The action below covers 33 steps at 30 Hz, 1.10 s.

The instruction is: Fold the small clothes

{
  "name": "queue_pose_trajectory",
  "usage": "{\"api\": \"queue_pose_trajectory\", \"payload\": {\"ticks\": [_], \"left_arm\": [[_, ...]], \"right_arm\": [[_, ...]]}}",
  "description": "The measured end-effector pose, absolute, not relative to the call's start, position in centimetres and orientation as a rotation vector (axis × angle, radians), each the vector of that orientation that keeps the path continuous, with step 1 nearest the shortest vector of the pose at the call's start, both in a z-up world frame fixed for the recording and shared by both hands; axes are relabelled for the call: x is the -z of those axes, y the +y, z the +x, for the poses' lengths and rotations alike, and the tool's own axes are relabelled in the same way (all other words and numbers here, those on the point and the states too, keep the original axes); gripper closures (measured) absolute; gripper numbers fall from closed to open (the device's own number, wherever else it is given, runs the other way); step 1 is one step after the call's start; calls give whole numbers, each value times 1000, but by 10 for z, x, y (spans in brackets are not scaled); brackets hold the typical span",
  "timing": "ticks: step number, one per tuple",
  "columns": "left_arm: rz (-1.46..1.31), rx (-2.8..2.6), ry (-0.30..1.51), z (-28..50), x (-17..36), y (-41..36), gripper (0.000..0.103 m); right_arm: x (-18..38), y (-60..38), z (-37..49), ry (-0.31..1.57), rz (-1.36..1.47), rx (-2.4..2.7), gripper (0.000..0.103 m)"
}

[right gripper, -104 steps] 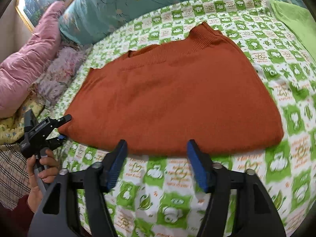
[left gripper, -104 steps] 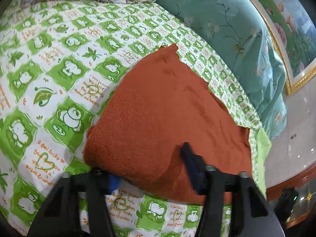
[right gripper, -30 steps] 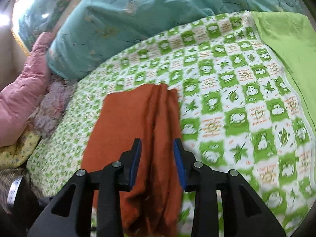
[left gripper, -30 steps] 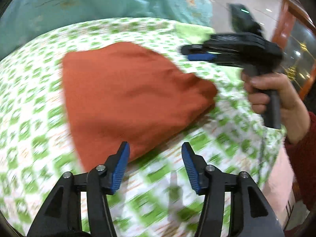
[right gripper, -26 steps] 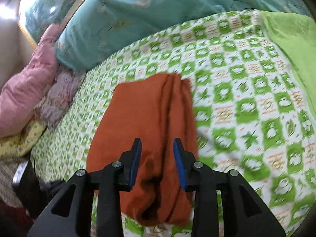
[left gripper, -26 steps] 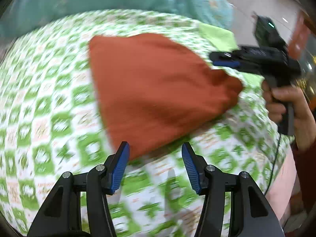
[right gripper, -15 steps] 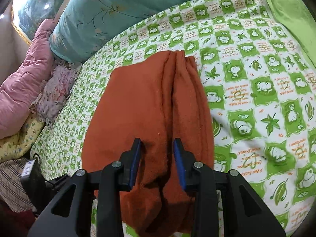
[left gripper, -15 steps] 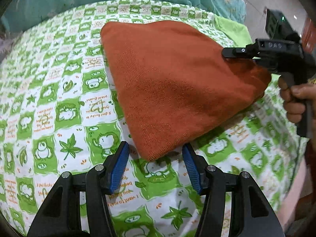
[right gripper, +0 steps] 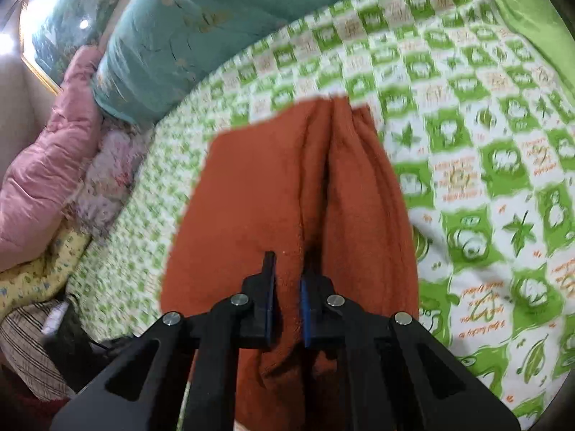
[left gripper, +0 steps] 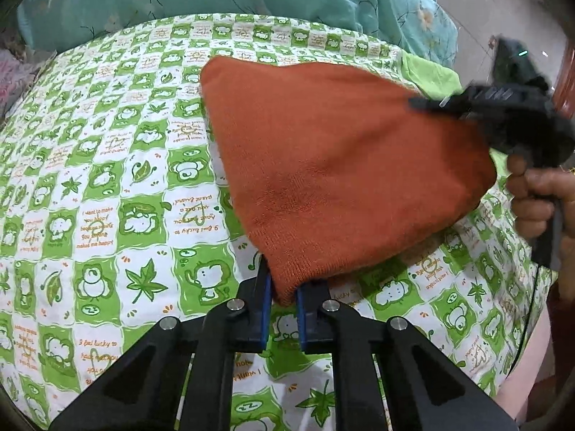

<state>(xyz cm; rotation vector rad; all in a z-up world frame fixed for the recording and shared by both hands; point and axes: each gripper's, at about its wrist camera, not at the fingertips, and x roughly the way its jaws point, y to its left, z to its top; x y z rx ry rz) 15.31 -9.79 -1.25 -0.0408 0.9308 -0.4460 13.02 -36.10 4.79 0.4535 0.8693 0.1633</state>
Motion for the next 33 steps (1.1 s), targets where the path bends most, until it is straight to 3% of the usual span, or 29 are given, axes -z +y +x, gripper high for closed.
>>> {"api": "queue_pose_trajectory", "payload": {"ticks": [4,9,15,17,19,20,33], "left_arm": [[-4,468,909,147,4,-108,94],[29,464,963,149,20,-119,94],[-52,529,1051,149,23,-100,88],[-72,555,1033,145,14,-91,72],[-102,557,1010,145,3,-81,33],[-126,556,996,147,-3,-76,31],[-275,587,1093,261,15,-104,29]], "right_arm": [[-77,-368,108,767,413,-141,93],[-19,-396,112,913,445,-33,93],[-24,-394,110,904,442,-39,92],[-32,-392,104,903,411,-22,76],[-37,-396,100,891,392,4,60],[-40,-398,97,878,395,8,55],[-17,-405,124,917,515,-70,44]]}}
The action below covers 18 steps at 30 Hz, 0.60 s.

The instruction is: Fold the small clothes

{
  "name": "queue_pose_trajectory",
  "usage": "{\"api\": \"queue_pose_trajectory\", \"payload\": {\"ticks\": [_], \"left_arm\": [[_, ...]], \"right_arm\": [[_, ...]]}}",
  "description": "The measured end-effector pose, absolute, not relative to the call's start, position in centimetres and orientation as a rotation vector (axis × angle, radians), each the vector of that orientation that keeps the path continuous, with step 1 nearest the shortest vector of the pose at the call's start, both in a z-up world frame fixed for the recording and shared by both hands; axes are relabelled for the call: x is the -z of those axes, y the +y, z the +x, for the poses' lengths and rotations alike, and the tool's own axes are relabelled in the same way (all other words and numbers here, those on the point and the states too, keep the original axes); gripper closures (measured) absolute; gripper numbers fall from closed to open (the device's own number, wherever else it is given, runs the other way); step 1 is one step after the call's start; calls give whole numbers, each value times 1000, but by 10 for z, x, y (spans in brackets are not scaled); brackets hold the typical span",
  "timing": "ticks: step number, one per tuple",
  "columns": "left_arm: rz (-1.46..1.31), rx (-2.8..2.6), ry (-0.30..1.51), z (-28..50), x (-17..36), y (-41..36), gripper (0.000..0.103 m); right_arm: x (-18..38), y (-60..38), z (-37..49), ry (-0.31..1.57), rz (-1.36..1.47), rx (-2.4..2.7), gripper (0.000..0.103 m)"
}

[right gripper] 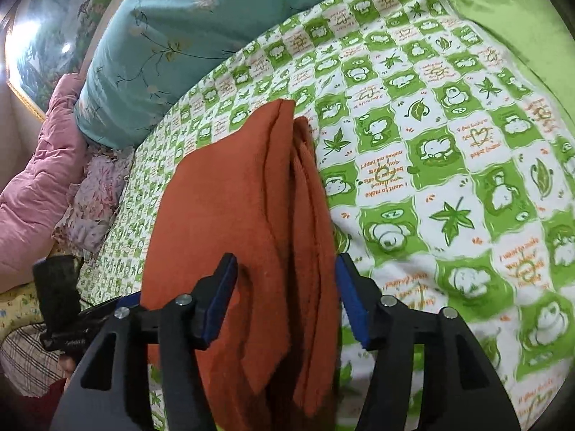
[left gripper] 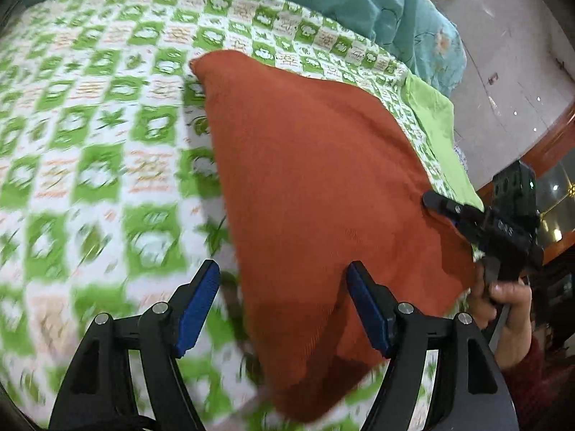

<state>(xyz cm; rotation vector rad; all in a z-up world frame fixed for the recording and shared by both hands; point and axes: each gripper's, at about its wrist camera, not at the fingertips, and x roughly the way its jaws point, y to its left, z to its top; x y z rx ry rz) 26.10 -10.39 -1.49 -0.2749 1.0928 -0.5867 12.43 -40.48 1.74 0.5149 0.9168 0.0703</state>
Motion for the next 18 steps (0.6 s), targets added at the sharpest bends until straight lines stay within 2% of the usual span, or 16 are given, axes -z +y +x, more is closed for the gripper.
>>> {"api": "queue_pose_trajectory", "payload": {"ticks": [3,5,6,7,10,18], "left_arm": [[-321,612,1107,284,28,-113,28],[-360,624,1088,293,31,-117,40],[-368,629,1085,296,31,-119,52],[-364,622,1080,297,31,-120,58],[-363,630,1047,289,20,-114,71],[-416,561,965,233,-21,-29,73]], "right_arm": [[-6,-409,136,962,569,-101,44],[4,-410,142,981,619,-129,46],[4,-409,142,980,630,-137,51],[5,-407,143,986,647,-158,71],[-5,-393,140,972,610,-143,75],[-29,-320,134,917,576,-309,80]]}}
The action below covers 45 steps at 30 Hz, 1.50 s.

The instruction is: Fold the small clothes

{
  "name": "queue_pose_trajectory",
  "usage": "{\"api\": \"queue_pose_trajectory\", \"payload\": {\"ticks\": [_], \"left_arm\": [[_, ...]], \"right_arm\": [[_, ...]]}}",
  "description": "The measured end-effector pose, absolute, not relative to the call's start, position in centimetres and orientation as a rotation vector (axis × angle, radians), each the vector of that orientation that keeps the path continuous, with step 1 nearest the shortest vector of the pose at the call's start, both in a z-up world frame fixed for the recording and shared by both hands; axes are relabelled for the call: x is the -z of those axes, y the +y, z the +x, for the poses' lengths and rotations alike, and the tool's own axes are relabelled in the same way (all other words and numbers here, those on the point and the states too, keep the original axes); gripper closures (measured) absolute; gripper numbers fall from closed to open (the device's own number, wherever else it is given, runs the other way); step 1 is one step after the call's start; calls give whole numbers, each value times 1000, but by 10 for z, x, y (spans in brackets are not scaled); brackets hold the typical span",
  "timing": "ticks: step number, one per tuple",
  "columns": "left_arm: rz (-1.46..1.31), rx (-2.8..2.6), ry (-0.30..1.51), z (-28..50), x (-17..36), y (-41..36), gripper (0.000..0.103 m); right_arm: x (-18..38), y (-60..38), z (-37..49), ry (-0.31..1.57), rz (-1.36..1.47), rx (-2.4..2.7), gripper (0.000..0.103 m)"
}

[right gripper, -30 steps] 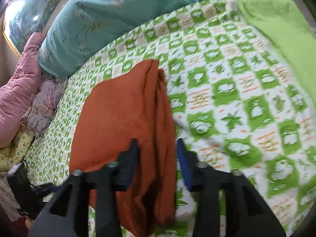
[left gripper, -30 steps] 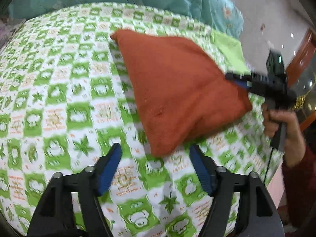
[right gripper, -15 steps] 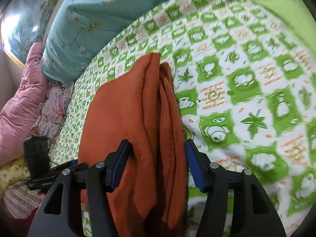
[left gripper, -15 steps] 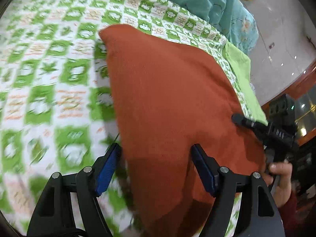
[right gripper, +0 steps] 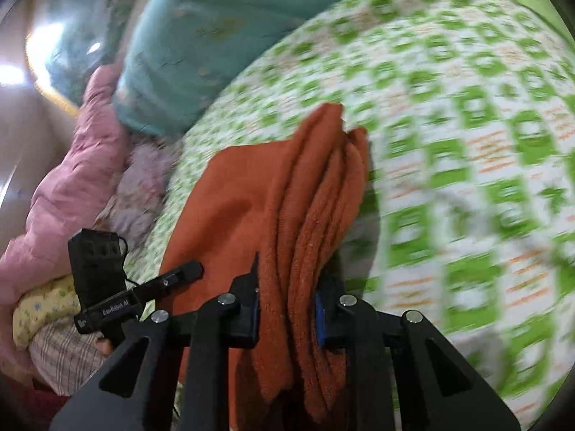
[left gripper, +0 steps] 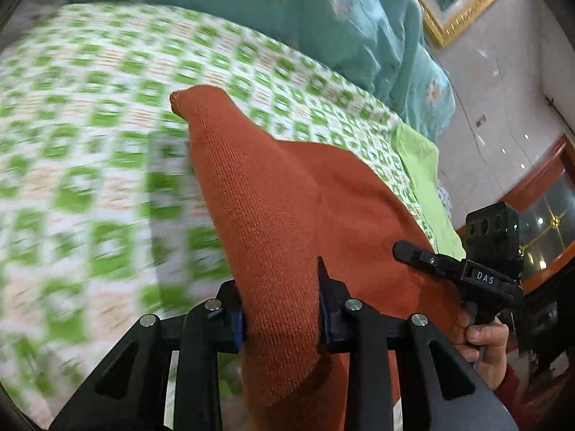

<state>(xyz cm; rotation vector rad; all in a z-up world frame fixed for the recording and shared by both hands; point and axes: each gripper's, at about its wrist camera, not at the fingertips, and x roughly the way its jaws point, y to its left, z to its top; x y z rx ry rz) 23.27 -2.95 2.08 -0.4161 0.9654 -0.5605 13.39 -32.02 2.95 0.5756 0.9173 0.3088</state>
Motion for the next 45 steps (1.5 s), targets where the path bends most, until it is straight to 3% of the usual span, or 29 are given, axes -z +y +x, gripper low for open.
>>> {"api": "queue_pose_trajectory", "payload": {"ticks": [7,12,18,24,26,28,29,31,34,38,41,44,45], "left_arm": [[-414,482,897,179,-39,57,73],[-445,435,978,166,5,89,71],[-564,453,1000,169,29,113,48],[-576,405,960,213,19,131,45],[-591,370,950,240,17,138,51],[-612,354,956,271,17,144,70],[-620,350,961,285,19,144,74],[-616,345,972,309,21,144,91],[-554,311,945,334,12,137,96],[-434,242,936,348,5,129,96],[-412,193,952,337,2,128,90],[-412,176,908,300,-10,129,67],[-409,166,900,285,-13,129,55]], "right_arm": [[-19,-243,143,913,563,-482,80],[10,-210,149,997,518,-491,80],[30,-210,148,1044,492,-440,79],[31,-209,148,1044,485,-434,79],[33,-211,147,1042,497,-431,79],[34,-212,144,1040,505,-428,79],[34,-212,143,1040,509,-427,79],[34,-213,143,1041,504,-427,78],[30,-210,140,1042,469,-420,77],[16,-199,138,1037,347,-363,64],[4,-203,139,995,337,-304,63],[-11,-209,142,937,352,-269,63],[-15,-209,145,926,352,-266,63]]}}
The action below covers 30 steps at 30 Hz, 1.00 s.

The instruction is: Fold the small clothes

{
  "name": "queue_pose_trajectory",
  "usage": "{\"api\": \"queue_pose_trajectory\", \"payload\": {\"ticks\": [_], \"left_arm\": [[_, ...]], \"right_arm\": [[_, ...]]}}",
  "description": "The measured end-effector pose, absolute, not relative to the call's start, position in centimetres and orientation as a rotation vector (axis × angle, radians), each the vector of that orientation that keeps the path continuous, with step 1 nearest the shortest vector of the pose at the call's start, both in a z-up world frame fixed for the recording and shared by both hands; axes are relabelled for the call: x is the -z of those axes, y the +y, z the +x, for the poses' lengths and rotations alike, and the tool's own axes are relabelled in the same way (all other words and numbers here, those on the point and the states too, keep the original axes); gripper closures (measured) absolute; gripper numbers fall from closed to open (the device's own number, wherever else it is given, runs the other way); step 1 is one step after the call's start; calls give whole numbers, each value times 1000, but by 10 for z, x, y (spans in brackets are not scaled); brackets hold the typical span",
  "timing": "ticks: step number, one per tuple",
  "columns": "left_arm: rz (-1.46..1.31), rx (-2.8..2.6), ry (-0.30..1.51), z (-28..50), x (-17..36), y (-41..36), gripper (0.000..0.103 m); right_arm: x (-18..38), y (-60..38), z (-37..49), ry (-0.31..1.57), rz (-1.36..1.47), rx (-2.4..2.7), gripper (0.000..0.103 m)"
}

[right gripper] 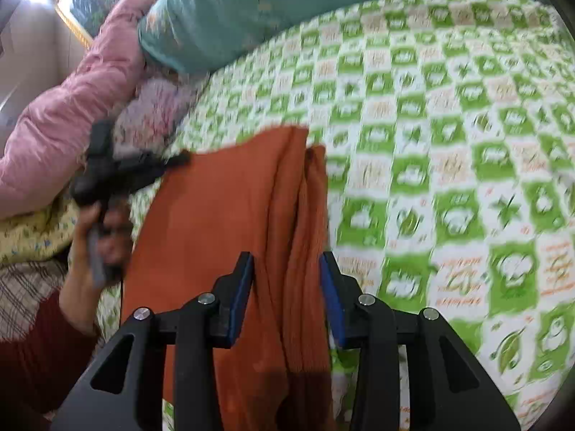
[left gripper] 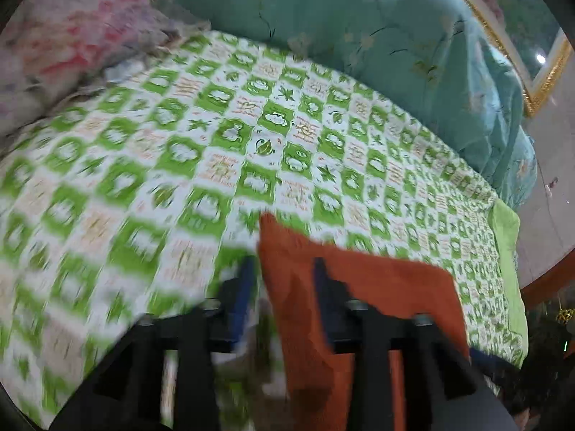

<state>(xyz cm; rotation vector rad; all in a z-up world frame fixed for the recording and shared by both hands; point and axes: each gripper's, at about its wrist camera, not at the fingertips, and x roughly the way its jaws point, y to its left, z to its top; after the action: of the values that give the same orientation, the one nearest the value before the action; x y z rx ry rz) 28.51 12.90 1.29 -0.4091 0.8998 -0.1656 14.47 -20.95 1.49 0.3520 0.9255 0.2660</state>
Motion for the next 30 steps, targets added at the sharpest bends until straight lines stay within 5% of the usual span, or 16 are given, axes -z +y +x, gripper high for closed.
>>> {"api": "queue_pose_trajectory", "payload": {"ticks": [9,11,14,18,30], "left_arm": [[-310,176,919,176,-16,96,51],[-293,175,926,168,-13,93,51],[-272,161,937,166,-14,91,51],[-248,135,973,172,-9,86,50],[-215,68,1023,178,15,72,39]], "right_arm": [[-11,-190,177,959,313,-253,66],[-2,-190,181,989,323,-233,86],[-12,-189,178,959,315,-237,92],[-43,-189,171,890,267,-259,93],[22,-211,180,990,277,-102,92]]}}
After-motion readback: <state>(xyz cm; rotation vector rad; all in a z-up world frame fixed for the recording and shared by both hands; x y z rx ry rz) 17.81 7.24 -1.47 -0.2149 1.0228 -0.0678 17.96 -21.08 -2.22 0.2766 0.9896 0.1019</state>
